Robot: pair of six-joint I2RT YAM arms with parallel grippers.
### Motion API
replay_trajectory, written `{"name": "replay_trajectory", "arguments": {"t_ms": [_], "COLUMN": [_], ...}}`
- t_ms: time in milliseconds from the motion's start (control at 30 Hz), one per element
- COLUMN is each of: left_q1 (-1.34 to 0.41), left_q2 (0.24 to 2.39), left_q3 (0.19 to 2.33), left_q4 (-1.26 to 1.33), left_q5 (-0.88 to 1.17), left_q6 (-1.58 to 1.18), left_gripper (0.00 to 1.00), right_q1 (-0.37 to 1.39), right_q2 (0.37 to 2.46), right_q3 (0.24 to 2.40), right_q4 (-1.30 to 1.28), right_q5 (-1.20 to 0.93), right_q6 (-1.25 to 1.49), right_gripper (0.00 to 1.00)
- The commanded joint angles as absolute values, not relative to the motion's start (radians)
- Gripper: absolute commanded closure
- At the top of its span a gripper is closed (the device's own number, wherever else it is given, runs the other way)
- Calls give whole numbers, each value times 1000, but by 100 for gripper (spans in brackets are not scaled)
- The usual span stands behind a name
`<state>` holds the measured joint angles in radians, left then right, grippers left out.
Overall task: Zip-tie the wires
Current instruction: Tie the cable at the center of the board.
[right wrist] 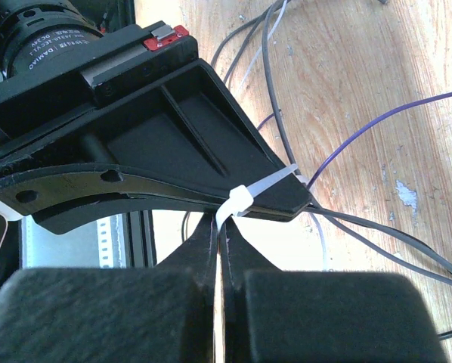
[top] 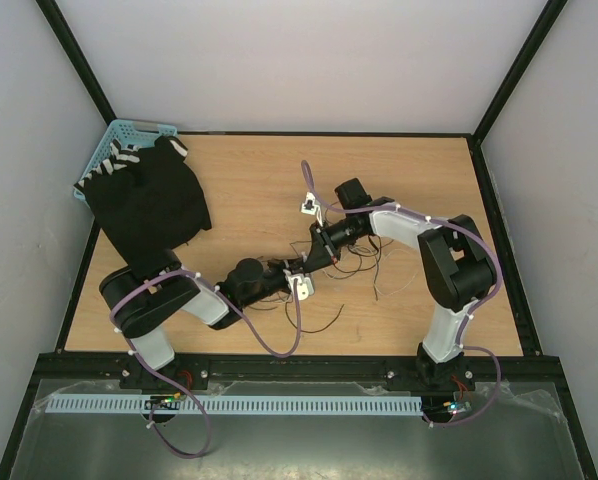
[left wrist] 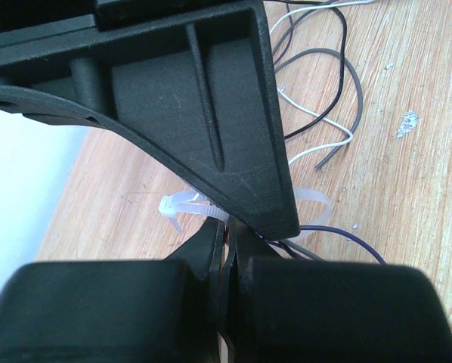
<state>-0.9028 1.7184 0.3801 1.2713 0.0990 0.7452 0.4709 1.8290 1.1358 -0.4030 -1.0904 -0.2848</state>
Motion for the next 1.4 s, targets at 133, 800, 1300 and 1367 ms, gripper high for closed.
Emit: {"name": "replay_trajectory", "arguments": {"t_ms": [133, 800, 1300, 1367], "left_q1": [-908, -906, -894, -891], "left_q2": [1709, 1701, 1724, 1730], "left_q3": [368, 371, 376, 379], "left_q4": [1313, 1322, 1323, 1325], "left_q5": [163, 180, 181, 188], "left_q6": [705, 692, 665, 660], "left_gripper": [100, 100, 100, 100], "right_q1": [459, 460, 459, 460], "right_q2": [1801, 1707, 1653, 1635], "right_q3": [1110, 1049, 1017, 1015], "right_q4": [-396, -337, -338, -338], "right_q5": [-1081, -1017, -914, -896], "right_q6": [-305, -260, -264, -265], "right_gripper": [94, 61, 45, 41]}}
